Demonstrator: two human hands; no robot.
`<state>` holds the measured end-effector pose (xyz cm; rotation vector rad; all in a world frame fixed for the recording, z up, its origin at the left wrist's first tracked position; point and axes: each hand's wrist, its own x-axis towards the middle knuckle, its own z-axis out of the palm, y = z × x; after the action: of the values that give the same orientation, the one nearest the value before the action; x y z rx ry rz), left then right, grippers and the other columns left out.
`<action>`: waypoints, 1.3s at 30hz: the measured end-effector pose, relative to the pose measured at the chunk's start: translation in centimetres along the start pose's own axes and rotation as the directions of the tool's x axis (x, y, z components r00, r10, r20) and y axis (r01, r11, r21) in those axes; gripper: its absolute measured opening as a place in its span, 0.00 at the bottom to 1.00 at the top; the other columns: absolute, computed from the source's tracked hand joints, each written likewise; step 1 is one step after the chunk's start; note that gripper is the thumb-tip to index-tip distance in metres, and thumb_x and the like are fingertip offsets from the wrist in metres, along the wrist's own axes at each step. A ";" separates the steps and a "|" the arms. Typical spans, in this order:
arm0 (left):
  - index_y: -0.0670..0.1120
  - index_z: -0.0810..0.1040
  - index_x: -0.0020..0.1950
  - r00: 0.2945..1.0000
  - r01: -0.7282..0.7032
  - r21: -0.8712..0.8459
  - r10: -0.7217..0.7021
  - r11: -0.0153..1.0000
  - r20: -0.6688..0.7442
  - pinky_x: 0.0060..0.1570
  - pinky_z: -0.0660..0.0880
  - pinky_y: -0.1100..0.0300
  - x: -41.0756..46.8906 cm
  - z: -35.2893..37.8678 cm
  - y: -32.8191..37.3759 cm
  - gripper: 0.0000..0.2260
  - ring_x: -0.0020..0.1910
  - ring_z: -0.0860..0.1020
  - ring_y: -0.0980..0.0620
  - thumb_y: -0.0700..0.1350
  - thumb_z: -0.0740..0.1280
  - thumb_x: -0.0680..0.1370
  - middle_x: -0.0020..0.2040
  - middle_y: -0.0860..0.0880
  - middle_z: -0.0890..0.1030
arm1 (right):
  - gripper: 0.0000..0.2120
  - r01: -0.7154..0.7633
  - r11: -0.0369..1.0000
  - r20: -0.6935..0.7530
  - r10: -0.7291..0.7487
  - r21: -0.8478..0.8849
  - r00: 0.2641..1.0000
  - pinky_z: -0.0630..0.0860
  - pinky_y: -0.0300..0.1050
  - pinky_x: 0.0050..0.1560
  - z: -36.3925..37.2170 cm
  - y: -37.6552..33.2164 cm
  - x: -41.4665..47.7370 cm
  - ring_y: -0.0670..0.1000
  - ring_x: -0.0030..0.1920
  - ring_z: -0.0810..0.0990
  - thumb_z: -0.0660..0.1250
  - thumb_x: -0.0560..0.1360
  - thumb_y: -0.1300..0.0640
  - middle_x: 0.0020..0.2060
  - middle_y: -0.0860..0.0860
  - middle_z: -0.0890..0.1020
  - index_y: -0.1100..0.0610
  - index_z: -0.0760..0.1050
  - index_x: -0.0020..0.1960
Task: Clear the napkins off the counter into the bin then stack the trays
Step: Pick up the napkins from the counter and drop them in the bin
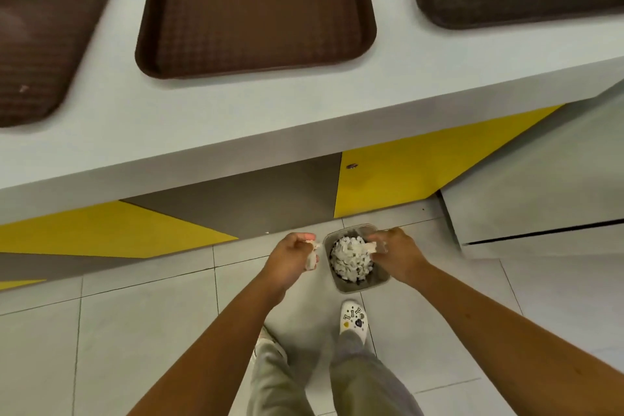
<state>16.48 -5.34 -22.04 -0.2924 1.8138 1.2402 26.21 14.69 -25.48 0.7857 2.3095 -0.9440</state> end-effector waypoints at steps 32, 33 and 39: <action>0.46 0.79 0.52 0.994 -0.113 0.057 0.113 0.992 -0.008 0.39 0.69 0.63 -3.9 -1.0 3.4 0.10 0.42 0.77 0.53 0.38 0.58 0.81 0.45 0.49 0.81 | 0.07 0.379 0.916 -0.137 -0.362 0.128 0.922 0.69 0.29 0.42 -5.7 -8.8 -5.6 0.37 0.42 0.75 0.69 0.75 0.57 0.49 0.46 0.80 0.49 0.79 0.53; 0.46 0.79 0.51 0.987 -0.160 0.079 0.162 0.984 -0.017 0.38 0.69 0.64 -5.0 -2.2 4.0 0.10 0.42 0.78 0.53 0.38 0.58 0.81 0.44 0.49 0.81 | 0.07 0.395 0.911 -0.133 -0.380 0.116 0.915 0.69 0.30 0.42 -5.8 -10.0 -6.2 0.37 0.42 0.76 0.69 0.75 0.57 0.49 0.46 0.80 0.48 0.79 0.52; 0.49 0.79 0.46 0.906 -0.397 0.199 0.417 0.896 -0.070 0.41 0.72 0.66 -11.8 -12.0 7.5 0.09 0.39 0.79 0.55 0.39 0.62 0.80 0.40 0.49 0.81 | 0.07 0.557 0.829 -0.109 -0.550 0.044 0.828 0.73 0.36 0.46 -6.5 -20.5 -9.5 0.41 0.44 0.78 0.70 0.75 0.54 0.45 0.44 0.81 0.48 0.80 0.52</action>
<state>12.21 -15.07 -7.02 0.1360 2.1418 1.3477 17.36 4.49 -6.22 0.1641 2.6565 -1.2629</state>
